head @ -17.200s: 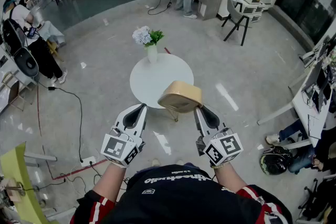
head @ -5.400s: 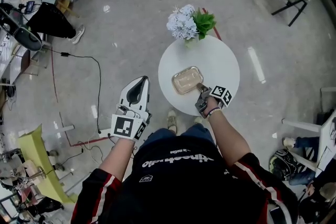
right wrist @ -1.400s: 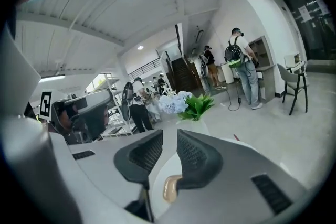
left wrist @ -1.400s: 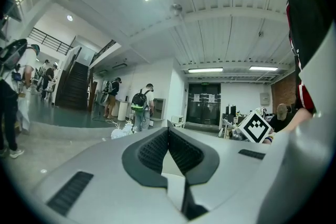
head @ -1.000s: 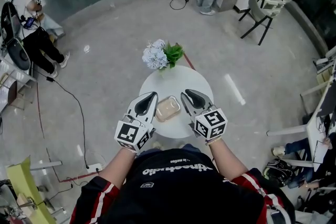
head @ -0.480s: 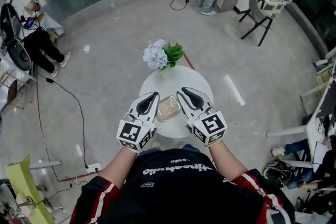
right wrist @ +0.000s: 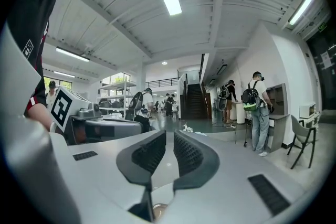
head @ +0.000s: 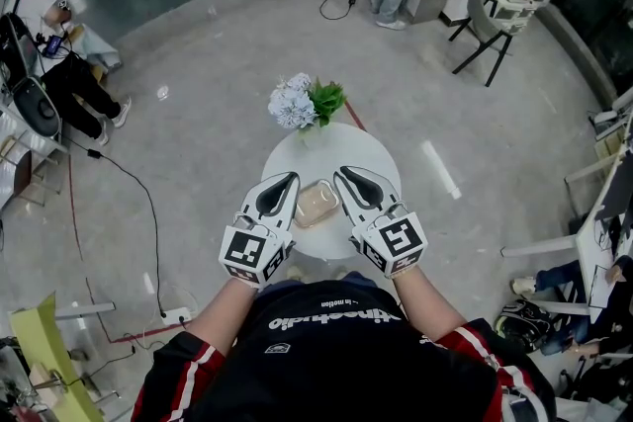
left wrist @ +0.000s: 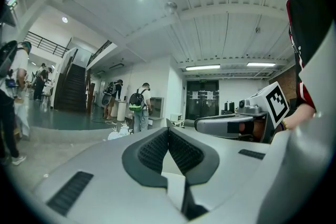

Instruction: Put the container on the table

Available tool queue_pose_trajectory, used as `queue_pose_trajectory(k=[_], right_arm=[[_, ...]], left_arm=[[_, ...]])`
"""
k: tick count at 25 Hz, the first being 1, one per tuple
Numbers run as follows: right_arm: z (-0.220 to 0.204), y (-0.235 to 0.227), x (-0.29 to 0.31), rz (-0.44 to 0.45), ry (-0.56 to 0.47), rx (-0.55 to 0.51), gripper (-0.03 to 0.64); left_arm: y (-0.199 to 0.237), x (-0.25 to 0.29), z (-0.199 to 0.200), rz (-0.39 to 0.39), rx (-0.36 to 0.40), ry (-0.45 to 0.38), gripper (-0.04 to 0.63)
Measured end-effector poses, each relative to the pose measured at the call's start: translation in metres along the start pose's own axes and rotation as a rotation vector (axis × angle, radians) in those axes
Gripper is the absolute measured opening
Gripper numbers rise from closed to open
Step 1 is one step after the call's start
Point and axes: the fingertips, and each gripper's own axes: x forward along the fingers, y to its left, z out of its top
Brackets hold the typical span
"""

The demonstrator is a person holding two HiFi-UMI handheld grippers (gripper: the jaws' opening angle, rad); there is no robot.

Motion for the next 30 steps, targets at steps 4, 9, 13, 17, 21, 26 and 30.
queue_pose_trajectory(k=[4,9,13,17,21,26,30], right_arm=[[0.0013,0.0015,-0.0013,-0.001,-0.004,-0.008,0.057],[0.0010,0.0050,-0.0020,0.006,0.000,-0.014,0.054],[0.0019,0.0058,-0.0025,0.006,-0.003,-0.016,0.046],[0.0034,0.0050,-0.0024,0.006,-0.007,-0.011,0.041],[0.0033,0.0045,-0.0020,0.007,-0.004,-0.012,0.030],[0.0044,0.0055,-0.0031,0.006,-0.008,-0.014,0.017],[0.0050,0.0079,-0.0040,0.008,-0.011,-0.008,0.017]], left_arm=[[0.0014,0.0001,0.0010,0.002,0.004,-0.001,0.023],[0.0011,0.0001,0.0003,0.003,-0.005,0.001,0.023],[0.0003,0.0007,0.0006,0.000,-0.002,0.000,0.023],[0.0007,0.0020,0.0017,-0.001,-0.004,-0.003,0.023],[0.0001,0.0032,0.0024,-0.002,-0.003,-0.005,0.023],[0.0000,0.0033,0.0015,-0.003,-0.009,-0.006,0.023],[-0.0007,0.0017,0.0013,-0.004,-0.010,-0.007,0.023]])
